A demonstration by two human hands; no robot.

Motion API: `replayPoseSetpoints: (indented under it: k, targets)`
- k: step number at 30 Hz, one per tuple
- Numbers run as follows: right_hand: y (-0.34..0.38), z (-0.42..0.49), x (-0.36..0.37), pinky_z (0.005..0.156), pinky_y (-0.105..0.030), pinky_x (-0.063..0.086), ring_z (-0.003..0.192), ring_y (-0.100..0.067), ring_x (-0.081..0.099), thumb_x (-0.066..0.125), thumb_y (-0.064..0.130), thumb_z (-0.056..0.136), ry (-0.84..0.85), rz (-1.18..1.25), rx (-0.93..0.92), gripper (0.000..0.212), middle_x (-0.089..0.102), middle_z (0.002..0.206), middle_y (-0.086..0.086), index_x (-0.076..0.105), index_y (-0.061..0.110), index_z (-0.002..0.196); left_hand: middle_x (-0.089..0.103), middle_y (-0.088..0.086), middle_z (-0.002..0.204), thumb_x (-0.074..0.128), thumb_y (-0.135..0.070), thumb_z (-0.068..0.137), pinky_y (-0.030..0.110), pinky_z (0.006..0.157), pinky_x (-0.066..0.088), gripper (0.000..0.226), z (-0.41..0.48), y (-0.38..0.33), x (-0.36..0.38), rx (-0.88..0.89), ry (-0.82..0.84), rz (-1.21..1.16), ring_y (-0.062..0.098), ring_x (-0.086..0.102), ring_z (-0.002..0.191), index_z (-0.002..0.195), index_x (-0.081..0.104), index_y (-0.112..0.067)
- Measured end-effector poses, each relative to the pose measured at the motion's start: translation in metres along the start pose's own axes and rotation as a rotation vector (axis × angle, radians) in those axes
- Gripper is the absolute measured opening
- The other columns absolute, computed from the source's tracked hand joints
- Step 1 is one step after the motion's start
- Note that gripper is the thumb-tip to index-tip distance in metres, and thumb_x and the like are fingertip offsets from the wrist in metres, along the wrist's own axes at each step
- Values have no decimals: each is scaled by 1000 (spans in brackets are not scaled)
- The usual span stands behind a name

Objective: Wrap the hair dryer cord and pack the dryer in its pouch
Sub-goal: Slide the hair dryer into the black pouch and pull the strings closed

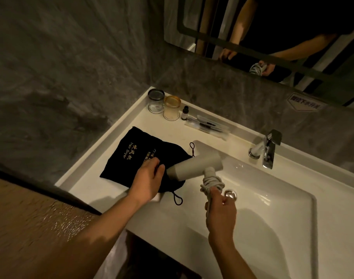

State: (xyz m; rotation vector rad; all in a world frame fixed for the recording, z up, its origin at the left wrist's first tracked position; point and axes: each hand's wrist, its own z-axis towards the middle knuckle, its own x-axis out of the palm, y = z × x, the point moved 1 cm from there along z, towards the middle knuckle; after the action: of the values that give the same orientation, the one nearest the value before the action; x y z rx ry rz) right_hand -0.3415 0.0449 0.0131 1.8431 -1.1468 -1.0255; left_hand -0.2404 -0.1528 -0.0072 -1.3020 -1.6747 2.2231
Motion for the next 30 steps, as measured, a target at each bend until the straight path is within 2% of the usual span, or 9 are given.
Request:
replayPoseSetpoints:
  k: [5,8,11,14,18,21,24,26,30]
  targets:
    - [-13,-10,6,52,-32,33,51,-21,44,60,54,76,106,44,97,60,56,58,-8,58,-5,80,48,-1,85,52,-27,98,24,68,35,18,-16,-4,1,147,99,95,14,47,76,90,57,-11]
    - [-10,-12,11,51,-33,26,53,-21,38,61,56,73,206,60,100,50,48,58,-12,54,7,70,51,3,94,52,-27,98,29,75,40,21,-20,-5,-2,137,147,121,19,50,87,96,59,-8]
    - [-8,-11,16,47,-31,23,51,-20,33,61,53,75,250,81,119,44,45,61,-15,53,11,69,45,0,88,60,-21,92,28,73,36,19,-21,5,-6,97,184,228,18,47,83,77,55,-12]
    - [-6,-9,20,45,-28,24,51,-21,34,62,50,77,262,110,120,41,46,63,-15,54,11,72,41,-1,87,64,-30,76,33,74,38,28,-22,10,-10,11,236,379,20,44,87,62,41,-25]
    - [-4,-9,24,47,-29,23,56,-23,34,62,49,81,289,113,95,42,46,62,-14,48,14,65,43,2,99,76,-22,73,32,75,36,35,-14,6,-12,-90,150,377,21,43,93,94,48,-16]
    - [-1,-10,26,49,-31,24,53,-21,34,62,49,81,286,94,66,45,45,60,-13,42,18,56,54,1,104,73,-32,75,38,82,46,42,2,3,-16,-207,124,390,24,52,98,109,53,-19]
    - [-1,-10,28,51,-33,26,48,-19,34,61,55,76,286,56,40,46,45,57,-10,40,21,54,62,0,94,65,-44,79,40,82,49,23,13,4,-18,-241,165,426,27,60,94,88,57,-25]
    - [-4,-11,29,55,-35,31,51,-19,38,61,60,72,275,21,32,45,49,59,-8,45,19,63,62,-3,80,61,-49,82,38,76,49,27,16,4,-19,-237,176,418,26,62,82,75,52,-25]
    - [-10,-13,30,58,-38,40,58,-18,50,62,60,72,259,-60,-8,50,59,65,-4,51,12,80,67,9,82,55,-41,90,38,69,52,26,24,3,-20,-181,222,454,32,63,81,78,55,-18]
